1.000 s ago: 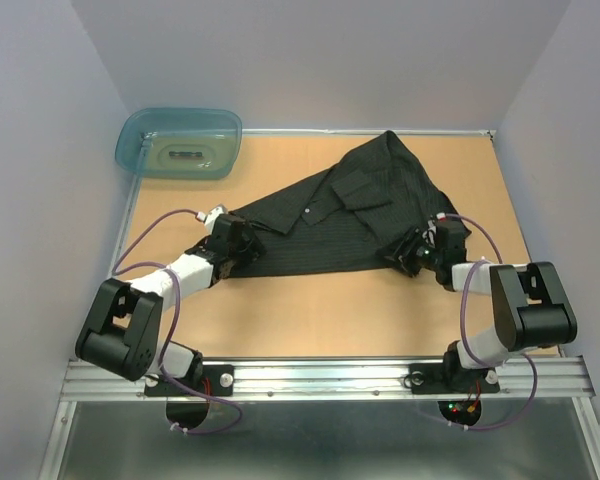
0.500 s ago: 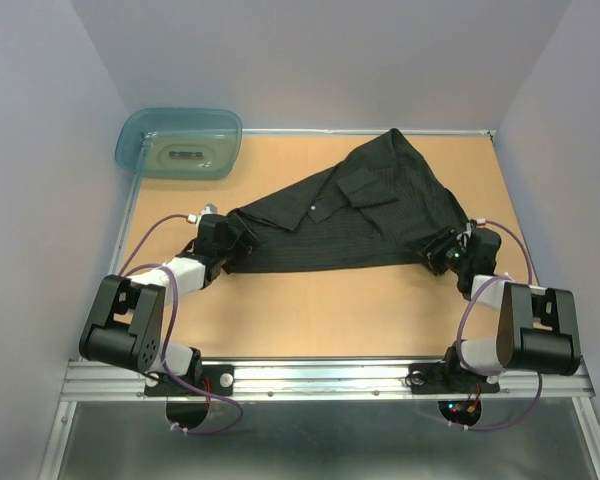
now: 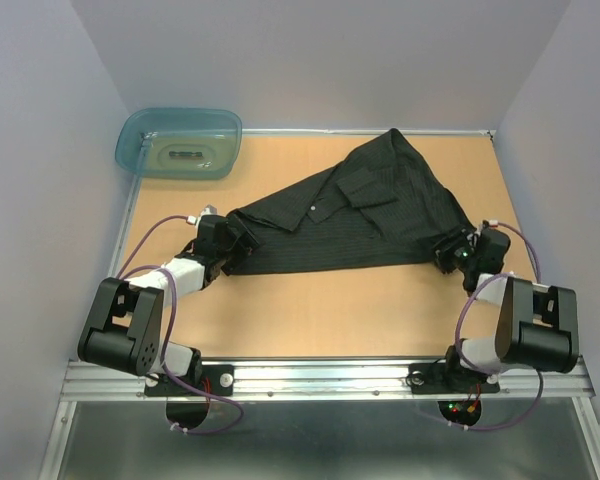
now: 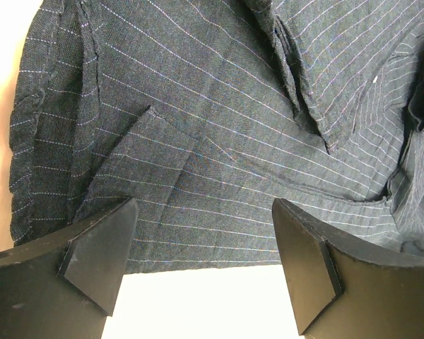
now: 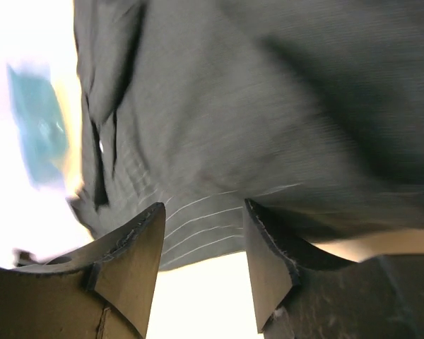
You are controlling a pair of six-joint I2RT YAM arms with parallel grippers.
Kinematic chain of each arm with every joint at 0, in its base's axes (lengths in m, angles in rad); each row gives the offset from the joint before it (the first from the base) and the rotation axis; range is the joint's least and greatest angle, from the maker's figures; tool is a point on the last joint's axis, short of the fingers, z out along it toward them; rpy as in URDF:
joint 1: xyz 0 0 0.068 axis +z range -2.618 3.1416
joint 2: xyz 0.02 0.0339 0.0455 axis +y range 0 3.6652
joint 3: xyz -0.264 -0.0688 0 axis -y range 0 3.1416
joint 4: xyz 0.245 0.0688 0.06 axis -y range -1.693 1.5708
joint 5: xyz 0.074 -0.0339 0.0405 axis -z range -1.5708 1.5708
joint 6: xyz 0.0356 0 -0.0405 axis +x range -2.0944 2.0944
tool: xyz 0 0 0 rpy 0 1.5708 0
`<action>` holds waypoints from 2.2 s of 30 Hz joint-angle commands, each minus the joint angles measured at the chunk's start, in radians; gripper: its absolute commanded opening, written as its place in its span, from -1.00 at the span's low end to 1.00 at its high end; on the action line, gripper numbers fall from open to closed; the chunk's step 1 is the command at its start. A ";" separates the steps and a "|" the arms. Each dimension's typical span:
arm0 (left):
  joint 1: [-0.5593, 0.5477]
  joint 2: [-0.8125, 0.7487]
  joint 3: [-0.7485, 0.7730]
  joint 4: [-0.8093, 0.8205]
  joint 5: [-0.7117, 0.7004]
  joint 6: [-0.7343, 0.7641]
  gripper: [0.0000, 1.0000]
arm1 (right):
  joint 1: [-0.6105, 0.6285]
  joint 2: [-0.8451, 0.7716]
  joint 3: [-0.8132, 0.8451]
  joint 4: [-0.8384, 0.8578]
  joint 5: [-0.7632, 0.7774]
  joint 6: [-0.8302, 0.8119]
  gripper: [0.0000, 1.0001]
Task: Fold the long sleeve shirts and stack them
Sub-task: Flatten the shirt out
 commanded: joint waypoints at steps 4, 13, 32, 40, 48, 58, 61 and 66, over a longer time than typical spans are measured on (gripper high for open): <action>0.002 -0.006 -0.034 -0.108 -0.014 0.006 0.80 | -0.303 0.138 -0.124 0.303 -0.098 0.142 0.05; 0.003 -0.036 -0.033 -0.134 -0.003 0.001 0.80 | -0.365 0.143 -0.147 0.381 -0.113 0.216 0.05; -0.033 -0.270 0.098 -0.358 -0.165 0.110 0.90 | -0.018 -0.068 0.275 -0.382 0.167 -0.212 0.11; -0.101 -0.124 0.130 -0.309 -0.161 0.078 0.93 | 0.027 0.126 0.277 -0.478 0.253 -0.247 0.13; -0.099 -0.061 0.087 -0.287 -0.168 0.054 0.93 | 0.027 0.147 0.174 -0.501 0.341 -0.181 0.13; -0.064 -0.191 0.003 -0.376 -0.218 0.052 0.93 | -0.021 -0.024 0.187 -0.721 0.538 -0.171 0.13; -0.063 -0.228 0.003 -0.404 -0.215 0.055 0.93 | -0.021 -0.096 0.233 -0.748 0.536 -0.206 0.15; -0.079 -0.291 0.090 -0.407 -0.226 0.180 0.93 | 0.023 -0.147 0.341 -0.777 0.520 -0.298 0.18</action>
